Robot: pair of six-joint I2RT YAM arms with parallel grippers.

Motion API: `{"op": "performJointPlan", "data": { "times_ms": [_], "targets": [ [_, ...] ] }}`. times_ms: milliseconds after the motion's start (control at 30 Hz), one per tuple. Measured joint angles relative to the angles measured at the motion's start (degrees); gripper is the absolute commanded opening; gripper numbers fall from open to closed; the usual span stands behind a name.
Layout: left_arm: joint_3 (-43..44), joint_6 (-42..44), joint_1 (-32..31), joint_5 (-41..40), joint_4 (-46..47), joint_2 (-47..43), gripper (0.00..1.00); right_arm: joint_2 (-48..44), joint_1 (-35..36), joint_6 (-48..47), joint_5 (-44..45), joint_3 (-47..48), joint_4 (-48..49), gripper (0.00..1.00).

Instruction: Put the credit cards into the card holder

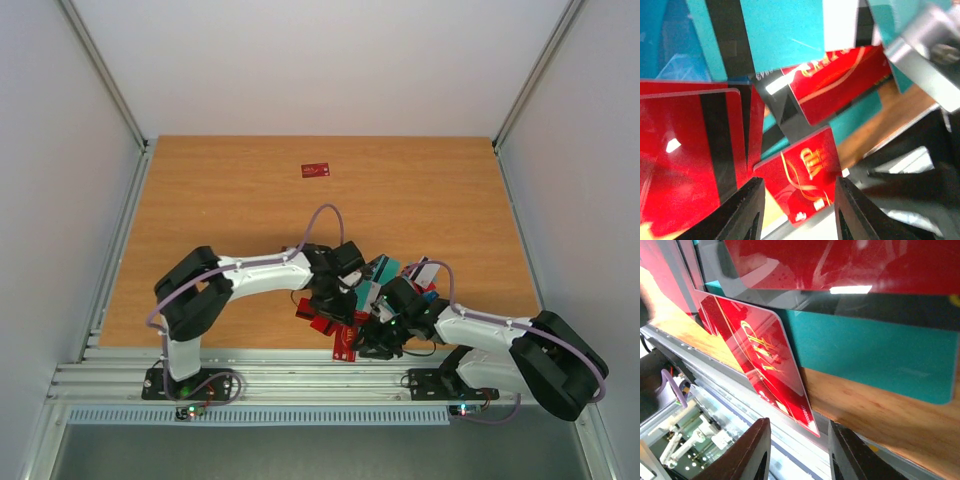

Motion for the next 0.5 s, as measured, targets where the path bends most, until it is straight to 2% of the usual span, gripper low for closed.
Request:
{"op": "performJointPlan", "data": {
  "times_ms": [233, 500],
  "targets": [
    [-3.5, 0.0, 0.0, -1.0, -2.9, -9.2, 0.4, 0.0, 0.0, -0.7, -1.4, -1.2, 2.0, 0.42],
    [-12.0, -0.5, 0.0, 1.7, -1.7, -8.5, 0.33, 3.4, 0.0, -1.4, -5.0, -2.1, 9.2, 0.42]
  ]
}}
